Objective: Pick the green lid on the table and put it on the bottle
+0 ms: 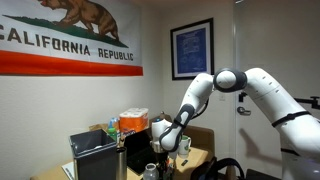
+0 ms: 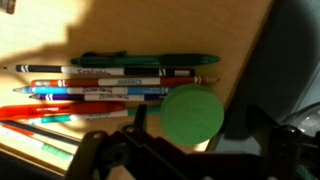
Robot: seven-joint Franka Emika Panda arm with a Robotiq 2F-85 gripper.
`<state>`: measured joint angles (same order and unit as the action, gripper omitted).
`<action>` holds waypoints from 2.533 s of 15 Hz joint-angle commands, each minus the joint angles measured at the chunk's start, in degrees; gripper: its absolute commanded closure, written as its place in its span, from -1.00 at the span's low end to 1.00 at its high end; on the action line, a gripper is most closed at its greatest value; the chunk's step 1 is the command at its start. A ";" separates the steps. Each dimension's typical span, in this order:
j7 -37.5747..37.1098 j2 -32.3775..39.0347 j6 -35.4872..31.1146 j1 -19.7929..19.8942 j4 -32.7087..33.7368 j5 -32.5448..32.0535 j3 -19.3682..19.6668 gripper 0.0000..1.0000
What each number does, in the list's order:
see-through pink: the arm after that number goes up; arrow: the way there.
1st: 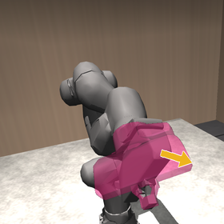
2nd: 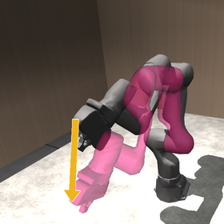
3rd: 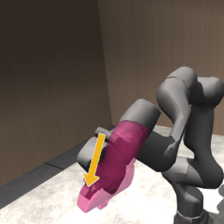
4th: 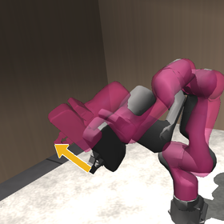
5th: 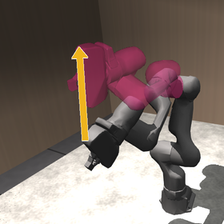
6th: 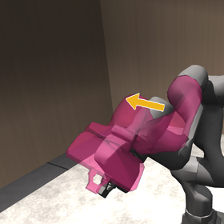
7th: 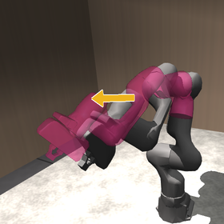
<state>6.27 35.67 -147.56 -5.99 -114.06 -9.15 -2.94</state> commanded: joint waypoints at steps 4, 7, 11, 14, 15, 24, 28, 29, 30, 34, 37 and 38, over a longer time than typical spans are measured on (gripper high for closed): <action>-0.81 2.61 0.82 -0.60 3.60 -0.17 0.37 -0.17; -1.01 2.64 0.93 -0.71 3.96 -0.17 0.45 0.21; -1.31 1.06 1.73 -0.86 3.24 0.02 0.33 0.21; -2.43 -2.21 2.39 -1.89 1.75 -0.60 0.85 0.21; -2.45 -3.16 2.87 -2.01 1.52 -0.60 0.79 0.21; -7.79 -18.40 12.55 -4.77 -3.17 -4.25 0.52 0.21; -6.26 -23.63 16.25 -4.87 -4.76 -3.40 -1.65 0.21; -6.29 -24.63 17.02 -4.97 -5.11 -3.45 -2.07 0.21; -5.61 -25.44 17.67 -4.96 -5.42 -2.80 -2.81 0.21; -4.23 -26.60 18.79 -5.18 -6.11 -1.85 -5.24 0.21; -3.21 -25.93 18.67 -5.29 -6.00 -1.17 -6.70 0.21; -2.90 -25.59 18.40 -5.34 -6.04 -1.22 -7.02 0.21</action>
<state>1.08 10.97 -129.84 -11.25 -119.09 -11.68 -9.17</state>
